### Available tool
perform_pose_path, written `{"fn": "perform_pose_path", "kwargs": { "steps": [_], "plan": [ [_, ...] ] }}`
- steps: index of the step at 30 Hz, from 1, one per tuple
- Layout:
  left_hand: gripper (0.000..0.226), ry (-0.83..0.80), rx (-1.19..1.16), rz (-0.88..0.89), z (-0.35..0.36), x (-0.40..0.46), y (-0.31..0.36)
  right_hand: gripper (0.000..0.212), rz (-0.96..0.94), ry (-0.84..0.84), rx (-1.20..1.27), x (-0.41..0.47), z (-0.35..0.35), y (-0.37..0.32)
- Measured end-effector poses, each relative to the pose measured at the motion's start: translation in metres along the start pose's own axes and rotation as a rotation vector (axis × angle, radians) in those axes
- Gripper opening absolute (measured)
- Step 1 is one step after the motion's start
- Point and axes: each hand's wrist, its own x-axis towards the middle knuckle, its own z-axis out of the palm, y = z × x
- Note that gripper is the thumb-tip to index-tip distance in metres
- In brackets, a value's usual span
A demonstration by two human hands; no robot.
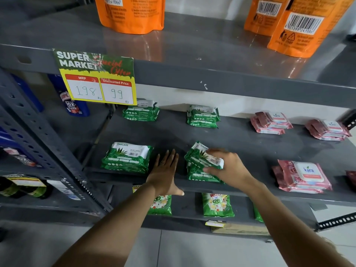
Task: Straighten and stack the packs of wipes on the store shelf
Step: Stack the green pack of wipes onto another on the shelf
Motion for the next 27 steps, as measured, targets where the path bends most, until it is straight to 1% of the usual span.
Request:
{"fn": "perform_pose_path", "kwargs": {
  "steps": [1, 3, 6, 9, 13, 17, 27],
  "plan": [
    [0.139, -0.001, 0.003, -0.003, 0.000, 0.000, 0.000, 0.061, 0.029, 0.025, -0.023, 0.002, 0.003, -0.001],
    [0.139, -0.007, -0.012, -0.002, 0.000, 0.000, 0.000, 0.062, 0.051, -0.007, -0.060, 0.002, 0.011, 0.002],
    [0.138, -0.023, -0.051, 0.005, -0.001, 0.001, -0.001, 0.059, 0.025, -0.084, -0.017, -0.002, 0.010, 0.015],
    [0.138, -0.009, -0.052, 0.014, 0.000, 0.001, -0.002, 0.063, -0.024, -0.125, -0.006, -0.005, 0.000, 0.021],
    [0.138, 0.008, -0.042, 0.018, 0.001, 0.001, -0.002, 0.069, -0.017, -0.100, -0.035, 0.000, 0.003, 0.021],
    [0.138, -0.001, -0.055, 0.013, 0.001, 0.001, -0.002, 0.065, -0.018, -0.074, -0.090, 0.000, 0.012, 0.022],
    [0.138, 0.014, -0.040, 0.011, 0.002, 0.002, -0.001, 0.064, -0.052, -0.039, -0.114, -0.006, 0.011, 0.021]
  ]
}}
